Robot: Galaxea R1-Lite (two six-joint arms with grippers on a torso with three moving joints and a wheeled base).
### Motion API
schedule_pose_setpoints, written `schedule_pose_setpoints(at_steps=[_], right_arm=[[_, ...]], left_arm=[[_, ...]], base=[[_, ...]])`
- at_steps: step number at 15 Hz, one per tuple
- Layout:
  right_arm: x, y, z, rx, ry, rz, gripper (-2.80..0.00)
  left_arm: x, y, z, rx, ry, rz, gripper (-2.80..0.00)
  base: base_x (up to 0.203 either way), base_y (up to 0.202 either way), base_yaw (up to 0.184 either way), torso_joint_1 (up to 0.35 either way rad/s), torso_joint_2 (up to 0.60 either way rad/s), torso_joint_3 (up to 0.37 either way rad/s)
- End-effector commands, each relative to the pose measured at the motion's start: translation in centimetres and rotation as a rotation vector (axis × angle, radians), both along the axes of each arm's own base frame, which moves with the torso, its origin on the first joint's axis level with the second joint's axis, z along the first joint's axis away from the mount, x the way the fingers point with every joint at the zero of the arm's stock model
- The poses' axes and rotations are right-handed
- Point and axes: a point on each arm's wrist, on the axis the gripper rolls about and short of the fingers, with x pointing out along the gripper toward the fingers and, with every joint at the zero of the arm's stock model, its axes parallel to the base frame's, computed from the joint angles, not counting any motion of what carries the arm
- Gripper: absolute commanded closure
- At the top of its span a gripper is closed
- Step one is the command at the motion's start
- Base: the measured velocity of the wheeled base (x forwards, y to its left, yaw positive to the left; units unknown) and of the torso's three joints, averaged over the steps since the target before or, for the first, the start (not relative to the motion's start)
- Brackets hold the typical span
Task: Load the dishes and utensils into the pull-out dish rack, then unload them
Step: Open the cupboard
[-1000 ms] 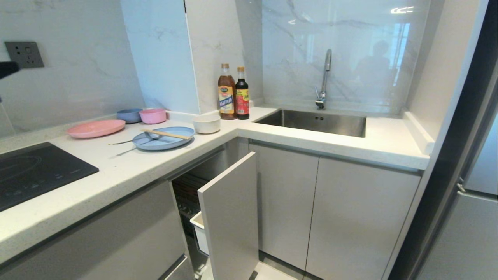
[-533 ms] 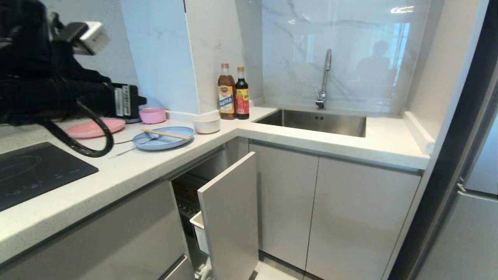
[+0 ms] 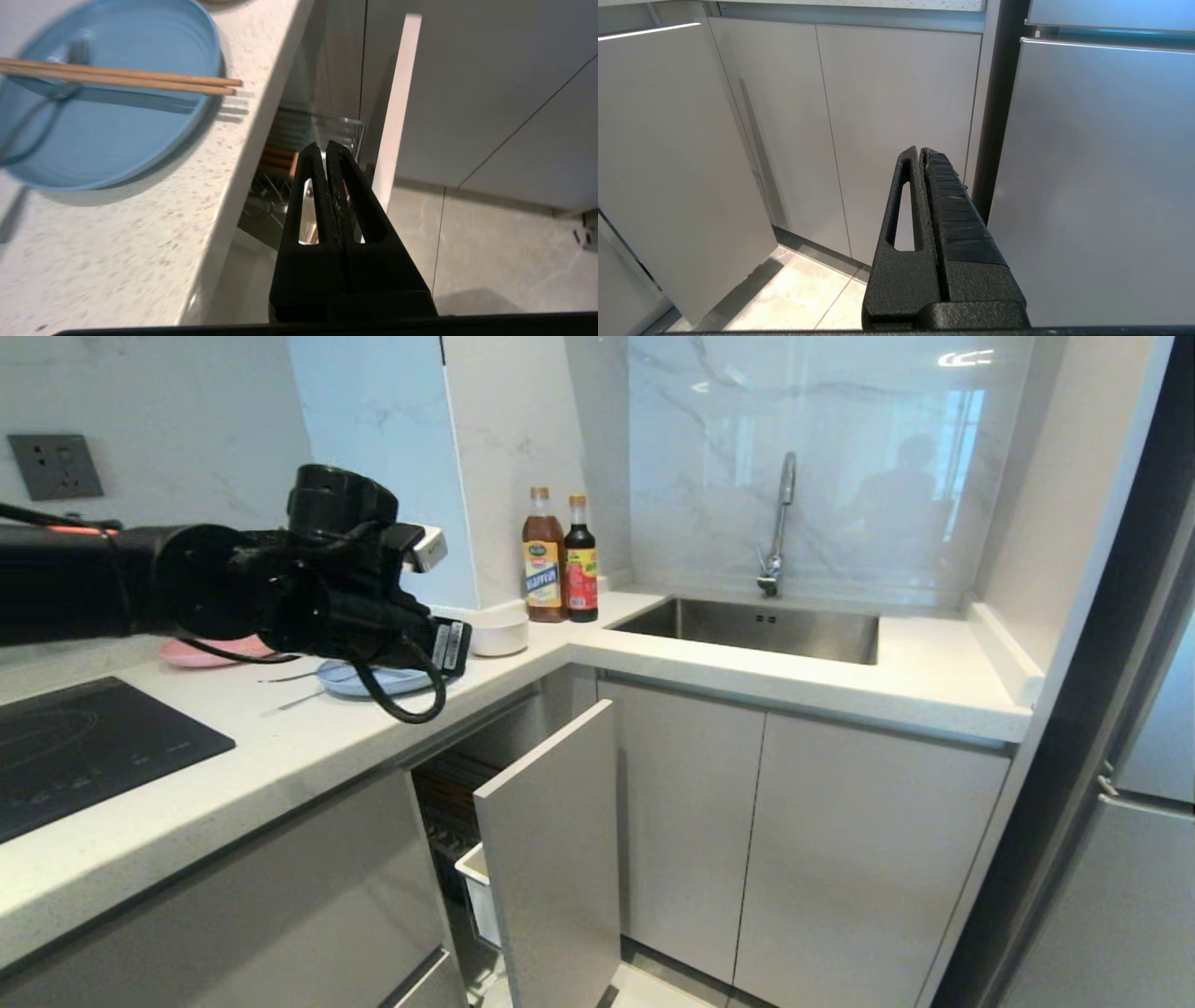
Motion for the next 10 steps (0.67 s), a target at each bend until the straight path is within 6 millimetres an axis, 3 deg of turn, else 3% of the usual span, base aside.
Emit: schedule_pose_setpoints(at_steps=[1,4,7,10], right_arm=[[0.0,0.0,0.0,0.0,0.002,0.0,0.0],[0.0,0.0,0.0,0.0,0.002,0.0,0.0],[0.0,0.0,0.0,0.0,0.002,0.0,0.0],[0.0,0.0,0.0,0.0,0.002,0.0,0.0]], left_arm=[[2.4,-0.7,-2.8,0.02,0.077,0.006,0.0],[4.5,-0.7,-5.7,0.016,0.15,0.042,0.0],[6.1,0.6,-8.3,0.014,0.211,0.097,0.0],[6.9,0.9,-10.4,-0.019,0.264,0.118,0.0]], base=[[0.0,0.0,0.0,0.0,0.0,0.0],[0.0,0.0,0.0,0.0,0.0,0.0],[0.0,0.0,0.0,0.0,0.0,0.0],[0.0,0.0,0.0,0.0,0.0,0.0]])
